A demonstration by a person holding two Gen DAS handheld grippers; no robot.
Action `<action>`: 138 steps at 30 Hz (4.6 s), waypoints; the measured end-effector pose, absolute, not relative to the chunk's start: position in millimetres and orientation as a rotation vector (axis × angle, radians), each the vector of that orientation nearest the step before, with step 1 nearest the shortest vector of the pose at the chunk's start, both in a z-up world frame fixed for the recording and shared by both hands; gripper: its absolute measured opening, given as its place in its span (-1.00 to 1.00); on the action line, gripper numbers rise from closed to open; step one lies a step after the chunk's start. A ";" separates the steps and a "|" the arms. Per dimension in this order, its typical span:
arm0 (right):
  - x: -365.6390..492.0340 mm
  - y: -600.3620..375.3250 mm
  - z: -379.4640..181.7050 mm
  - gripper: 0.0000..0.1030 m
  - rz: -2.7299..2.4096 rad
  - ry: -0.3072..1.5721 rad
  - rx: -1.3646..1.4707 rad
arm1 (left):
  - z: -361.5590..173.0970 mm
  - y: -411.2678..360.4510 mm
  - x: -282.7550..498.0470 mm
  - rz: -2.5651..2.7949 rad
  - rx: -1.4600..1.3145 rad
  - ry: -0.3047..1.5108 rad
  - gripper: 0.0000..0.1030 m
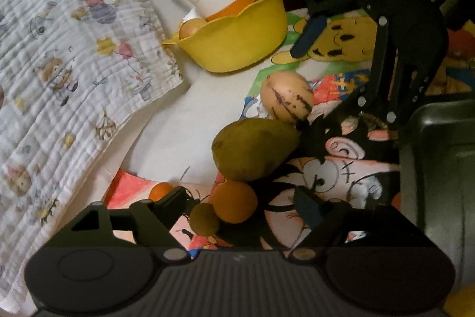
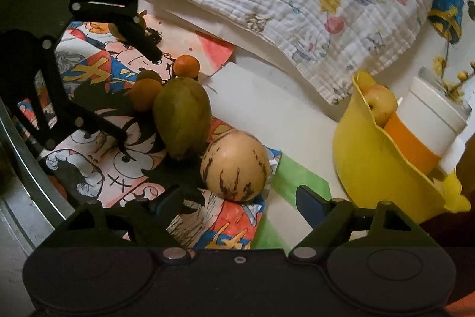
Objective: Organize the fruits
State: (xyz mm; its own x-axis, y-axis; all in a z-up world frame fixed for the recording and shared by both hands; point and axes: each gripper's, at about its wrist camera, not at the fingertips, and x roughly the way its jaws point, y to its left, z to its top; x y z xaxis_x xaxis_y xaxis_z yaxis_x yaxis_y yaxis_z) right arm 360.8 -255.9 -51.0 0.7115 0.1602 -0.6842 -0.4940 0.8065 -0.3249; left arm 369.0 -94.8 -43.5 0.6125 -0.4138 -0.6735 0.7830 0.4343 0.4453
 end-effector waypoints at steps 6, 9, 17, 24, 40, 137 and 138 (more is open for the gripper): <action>368.9 -247.4 -52.7 0.51 0.379 0.692 -0.544 | -45.6 -93.4 379.6 -0.776 0.776 0.536 0.39; 373.7 -245.9 -53.4 0.46 0.383 0.694 -0.540 | -46.4 -94.9 380.5 -0.783 0.775 0.538 0.26; 378.9 -246.8 -56.4 0.21 0.389 0.696 -0.496 | -46.1 -96.9 385.2 -0.804 0.745 0.575 -0.08; 377.4 -244.9 -57.0 0.10 0.362 0.696 -0.439 | -44.8 -100.7 387.6 -0.784 0.745 0.614 -0.17; 346.8 -253.7 -42.4 0.08 0.313 0.614 -0.377 | -31.6 -91.4 369.2 -0.694 0.612 0.663 -0.29; 166.2 -199.0 -33.4 0.31 0.530 0.714 -0.238 | 6.6 11.4 140.2 -0.409 0.216 0.835 0.29; 164.2 -201.1 -31.3 0.38 0.527 0.711 -0.231 | 9.2 11.6 136.8 -0.406 0.220 0.827 0.35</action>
